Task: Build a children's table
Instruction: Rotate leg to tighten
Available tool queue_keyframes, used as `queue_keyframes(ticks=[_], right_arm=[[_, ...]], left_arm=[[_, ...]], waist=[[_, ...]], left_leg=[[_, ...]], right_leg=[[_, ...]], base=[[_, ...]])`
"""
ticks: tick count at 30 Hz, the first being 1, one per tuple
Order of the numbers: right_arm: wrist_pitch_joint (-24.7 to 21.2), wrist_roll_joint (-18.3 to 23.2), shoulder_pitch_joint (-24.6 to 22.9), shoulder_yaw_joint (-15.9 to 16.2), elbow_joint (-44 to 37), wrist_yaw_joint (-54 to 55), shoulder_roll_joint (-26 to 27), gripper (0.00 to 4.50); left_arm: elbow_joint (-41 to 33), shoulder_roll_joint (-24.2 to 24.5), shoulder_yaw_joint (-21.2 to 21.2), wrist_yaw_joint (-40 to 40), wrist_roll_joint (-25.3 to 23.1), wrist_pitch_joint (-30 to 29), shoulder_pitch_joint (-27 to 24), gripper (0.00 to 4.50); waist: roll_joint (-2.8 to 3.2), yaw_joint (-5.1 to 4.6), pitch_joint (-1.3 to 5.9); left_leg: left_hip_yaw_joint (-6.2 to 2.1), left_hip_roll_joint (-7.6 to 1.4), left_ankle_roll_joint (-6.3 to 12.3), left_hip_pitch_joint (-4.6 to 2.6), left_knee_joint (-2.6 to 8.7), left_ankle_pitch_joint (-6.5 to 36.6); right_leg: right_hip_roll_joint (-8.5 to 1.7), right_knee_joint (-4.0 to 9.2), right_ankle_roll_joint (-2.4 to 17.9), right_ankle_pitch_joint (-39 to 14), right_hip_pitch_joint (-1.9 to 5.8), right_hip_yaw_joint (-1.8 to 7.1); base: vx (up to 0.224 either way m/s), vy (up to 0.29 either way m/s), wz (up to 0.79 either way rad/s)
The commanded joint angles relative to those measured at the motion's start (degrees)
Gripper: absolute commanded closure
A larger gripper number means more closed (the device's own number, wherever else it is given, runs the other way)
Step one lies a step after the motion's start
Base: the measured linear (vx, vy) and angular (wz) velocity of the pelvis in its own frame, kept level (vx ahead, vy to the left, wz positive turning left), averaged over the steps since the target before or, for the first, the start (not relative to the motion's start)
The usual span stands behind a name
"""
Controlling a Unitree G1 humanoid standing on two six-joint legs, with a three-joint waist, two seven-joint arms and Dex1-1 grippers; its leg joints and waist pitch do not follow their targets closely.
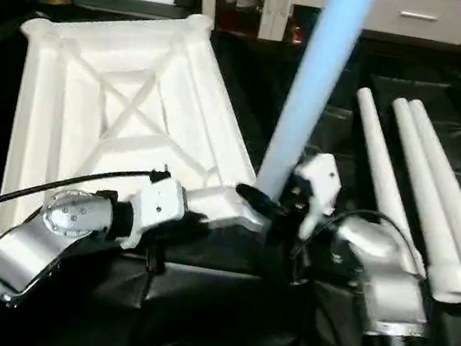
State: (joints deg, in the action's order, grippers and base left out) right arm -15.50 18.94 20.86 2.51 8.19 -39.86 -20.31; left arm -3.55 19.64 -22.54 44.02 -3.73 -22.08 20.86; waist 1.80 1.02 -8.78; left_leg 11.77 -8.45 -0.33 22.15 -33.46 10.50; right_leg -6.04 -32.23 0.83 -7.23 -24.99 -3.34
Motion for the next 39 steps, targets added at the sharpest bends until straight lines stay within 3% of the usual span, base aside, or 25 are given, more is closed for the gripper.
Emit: queue_keyframes(ticks=[1, 5, 7, 9, 11, 12, 15, 18, 19, 20, 22, 23, 24, 25, 26, 27, 28, 29, 30, 31, 32, 34, 36, 37, 39], right_arm=[[-1.77, -3.69, 1.39, -4.08, 7.71, 15.31, 3.41, 2.50], [-0.17, -6.22, 5.25, -7.01, 15.75, 33.38, 11.77, 2.51], [3.35, -7.34, 7.98, -7.97, 21.10, 41.53, 16.07, 2.51], [4.74, -7.96, 9.06, -8.20, 23.16, 44.20, 17.39, 2.51], [7.22, -9.31, 10.91, -7.72, 26.51, 47.15, 19.29, 2.52], [9.34, -10.52, 12.85, -6.17, 29.87, 47.34, 20.96, 2.52], [10.59, -10.47, 13.79, -5.24, 30.97, 44.62, 21.60, 2.52], [13.47, -10.12, 13.93, -3.84, 29.00, 37.02, 20.03, 2.52], [15.19, -10.05, 13.21, -2.42, 26.16, 31.97, 18.19, 2.52], [15.10, -9.27, 12.56, -2.10, 24.01, 29.28, 17.29, 2.18], [14.75, -7.67, 11.29, -1.67, 20.08, 24.32, 15.15, 1.84], [14.52, -6.68, 10.68, -1.49, 18.26, 21.82, 14.06, 1.85], [13.66, -4.98, 9.65, -1.31, 15.33, 18.00, 12.18, 1.78], [12.72, -3.45, 8.54, -1.12, 12.51, 14.67, 10.34, 1.50], [11.26, -1.73, 7.16, -0.84, 9.35, 10.89, 8.00, 1.50], [11.26, -1.73, 7.16, -0.84, 9.35, 10.89, 8.00, 1.42], [8.75, 1.15, 4.65, -0.78, 4.32, 4.41, 3.83, 1.31], [7.69, 2.20, 3.54, -0.94, 2.54, 1.35, 1.92, 1.18], [7.69, 2.20, 3.54, -0.94, 2.54, 1.35, 1.92, 1.07], [6.79, 2.96, 2.45, -1.14, 1.03, -1.42, 0.00, 0.99], [4.94, 4.22, 0.15, -1.34, -1.58, -6.06, -4.09, 0.94], [3.38, 5.37, -1.55, -1.56, -3.46, -9.41, -7.13, 0.94], [2.18, 6.64, -2.94, -2.07, -4.91, -12.38, -9.72, 0.94], [2.24, 6.66, -3.18, -2.29, -4.95, -12.88, -10.33, 0.94], [2.17, 6.75, -3.23, -2.63, -4.67, -13.26, -10.99, 0.94]], left_arm=[[1.46, -1.45, -2.75, -1.75, -2.01, -4.00, 0.10, 4.50], [4.99, -7.89, -4.30, -7.97, -4.78, -10.85, 3.50, 4.50], [7.54, -13.07, -3.86, -12.47, -5.08, -13.73, 5.83, 4.50], [8.53, -14.95, -3.44, -14.21, -5.09, -14.64, 6.72, 4.50], [9.93, -17.65, -2.70, -16.32, -5.11, -15.72, 8.17, 4.50], [11.15, -19.64, -1.90, -17.89, -5.19, -16.54, 9.51, 4.50], [11.36, -19.42, -1.12, -18.03, -5.50, -16.67, 9.81, 4.50], [10.72, -16.50, 0.12, -17.06, -5.60, -15.09, 9.02, 4.50], [10.30, -14.57, 0.63, -16.15, -5.50, -13.91, 8.38, 4.50], [9.87, -13.29, 0.47, -14.87, -5.25, -11.88, 7.92, 4.50], [8.93, -11.32, 0.70, -12.90, -4.65, -10.73, 6.99, 4.50], [8.62, -10.34, 0.71, -11.95, -4.49, -9.32, 6.60, 4.50], [7.90, -8.86, 0.80, -9.94, -3.82, -7.58, 5.87, 4.50], [7.11, -7.58, 0.85, -8.46, -3.41, -7.11, 5.21, 4.50], [6.56, -6.05, 0.75, -6.94, -3.21, -5.03, 4.52, 4.50], [6.56, -6.05, 0.75, -6.94, -3.21, -5.03, 4.52, 4.50], [5.15, -3.41, 0.52, -3.69, -2.17, -1.81, 3.01, 4.50], [4.26, -2.14, 0.30, -2.06, -1.29, -0.78, 2.22, 4.50], [4.26, -2.14, 0.30, -2.06, -1.29, -0.78, 2.22, 4.50], [3.32, -0.99, 0.07, -0.59, -0.53, -0.41, 1.46, 4.50], [1.95, 0.82, -0.44, 1.16, -0.18, -0.04, 0.23, 4.50], [1.20, 1.88, -0.72, 2.08, -0.08, 0.34, -0.61, 4.50], [0.74, 2.43, -0.69, 2.72, 0.26, 0.96, -1.26, 4.50], [0.64, 2.47, -0.66, 2.82, 0.35, 1.06, -1.38, 4.50], [0.59, 2.50, -0.61, 3.02, 0.43, 1.37, -1.48, 4.50]], waist=[[-0.76, -0.16, 3.91], [-0.54, -1.44, 3.28], [-0.44, -2.26, 3.18], [-0.28, -2.64, 3.15], [-0.24, -3.14, 2.85], [-0.13, -3.18, 2.89], [-0.07, -3.67, 2.51], [-0.01, -3.85, 2.57], [-0.20, -3.71, 2.74], [-0.52, -3.70, 2.70], [-0.68, -3.16, 3.15], [-0.53, -2.89, 3.38], [-0.33, -2.61, 3.49], [-0.52, -2.07, 3.68], [-0.52, -1.77, 3.91], [-0.42, -1.21, 3.86], [-0.38, -1.12, 3.85], [-0.74, -0.70, 4.09], [-0.59, -0.57, 4.04], [-0.76, -0.24, 4.06], [-0.33, 0.00, 4.22], [-0.47, 0.45, 4.79], [-0.49, 0.73, 4.92], [-0.75, 1.00, 4.90], [-0.71, 1.06, 4.51]], left_leg=[[-2.42, -4.14, 2.46, -0.95, 4.69, 15.40], [-3.02, -3.95, -1.55, -1.35, 5.07, 23.14], [-3.58, -3.81, -3.24, -1.86, 5.20, 29.29], [-3.97, -3.79, -3.36, -1.97, 5.48, 32.48], [-4.03, -3.74, -3.49, -2.09, 5.63, 35.17], [-4.04, -3.72, -3.52, -2.61, 5.65, 36.85], [-4.48, -3.83, -3.41, -2.50, 6.14, 40.32], [-4.90, -4.07, -3.55, -2.13, 6.52, 41.26], [-4.86, -3.85, -3.49, -2.03, 6.17, 39.77], [-4.67, -3.82, -3.02, -1.94, 6.06, 38.41], [-4.43, -3.84, -1.55, -1.25, 5.75, 32.62], [-4.14, -4.10, -0.50, -0.93, 5.76, 28.46], [-3.95, -4.14, 0.07, -1.06, 5.72, 26.78], [-3.56, -4.30, 1.90, -0.53, 5.65, 21.73], [-3.42, -4.37, 2.50, -0.53, 5.51, 20.10], [-3.03, -4.38, 3.62, -0.97, 5.27, 18.51], [-2.81, -4.35, 3.93, -1.13, 5.18, 18.12], [-2.59, -4.27, 5.04, -1.06, 4.81, 16.17], [-2.46, -4.23, 5.71, -0.94, 4.78, 15.19], [-1.92, -4.17, 6.74, -1.23, 4.54, 13.52], [-1.99, -4.22, 6.93, -1.24, 4.44, 12.59], [-1.95, -4.31, 9.55, -1.06, 3.80, 5.43], [-1.94, -4.26, 11.06, -0.98, 3.47, 2.60], [-1.85, -4.30, 12.72, -0.78, 3.24, 1.22], [-1.88, -4.38, 12.15, -0.78, 3.50, 3.70]], right_leg=[[-2.87, 3.84, 11.26, -25.05, 2.71, 2.37], [-2.87, 4.76, 7.82, -33.40, 1.91, 1.96], [-2.57, 5.41, 5.47, -35.72, 1.66, 1.19], [-2.39, 5.73, 4.24, -34.74, 2.00, 0.53], [-2.28, 6.19, 3.64, -34.88, 1.67, 0.06], [-2.26, 6.47, 3.33, -35.14, 1.53, -0.20], [-2.09, 6.83, 2.13, -35.32, 1.97, -1.20], [-2.62, 6.55, 2.55, -32.96, 2.63, -1.41], [-3.19, 6.59, 3.17, -32.93, 2.42, -0.97], [-3.44, 6.71, 3.55, -33.04, 2.31, -0.68], [-4.06, 6.39, 5.08, -31.34, 2.74, 0.11], [-4.03, 5.91, 6.91, -27.05, 2.88, 0.52], [-3.86, 5.78, 7.85, -24.75, 2.81, 0.61], [-3.51, 4.89, 10.28, -17.94, 3.40, 0.90], [-3.59, 4.52, 10.96, -16.26, 3.48, 1.00], [-3.40, 4.36, 11.90, -14.94, 3.05, 1.20], [-3.27, 4.33, 12.24, -14.88, 2.86, 1.32], [-3.28, 3.94, 12.52, -13.62, 3.14, 1.61], [-3.23, 3.69, 12.83, -13.09, 3.13, 1.80], [-2.98, 3.48, 13.69, -13.38, 2.69, 2.18], [-3.03, 3.22, 14.21, -12.68, 2.84, 2.28], [-2.66, 1.81, 16.65, -3.39, 3.31, 2.27], [-2.68, 1.30, 17.84, -0.19, 3.45, 2.25], [-2.86, 1.19, 18.43, 0.80, 3.63, 2.28], [-2.92, 1.85, 17.88, -4.88, 3.54, 2.11]], base=[[0.000, 0.000, 0.00], [-0.042, 0.008, -0.04], [-0.061, 0.026, -0.07], [-0.026, 0.019, -0.03], [0.000, 0.000, 0.00], [0.000, 0.000, 0.00], [0.000, 0.000, 0.00], [0.000, 0.000, 0.00], [0.000, 0.000, 0.00], [0.000, 0.000, 0.00], [0.000, 0.000, 0.00], [0.000, 0.000, 0.00], [0.000, 0.000, 0.00], [0.000, 0.000, 0.00], [0.056, -0.025, 0.04], [0.068, -0.035, 0.09], [0.068, -0.035, 0.09], [0.085, -0.041, 0.12], [0.090, -0.039, 0.10], [0.090, -0.039, 0.10], [0.085, -0.035, 0.07], [0.082, -0.028, 0.04], [0.035, -0.010, 0.01], [0.000, 0.000, 0.00], [0.000, 0.000, 0.00]])
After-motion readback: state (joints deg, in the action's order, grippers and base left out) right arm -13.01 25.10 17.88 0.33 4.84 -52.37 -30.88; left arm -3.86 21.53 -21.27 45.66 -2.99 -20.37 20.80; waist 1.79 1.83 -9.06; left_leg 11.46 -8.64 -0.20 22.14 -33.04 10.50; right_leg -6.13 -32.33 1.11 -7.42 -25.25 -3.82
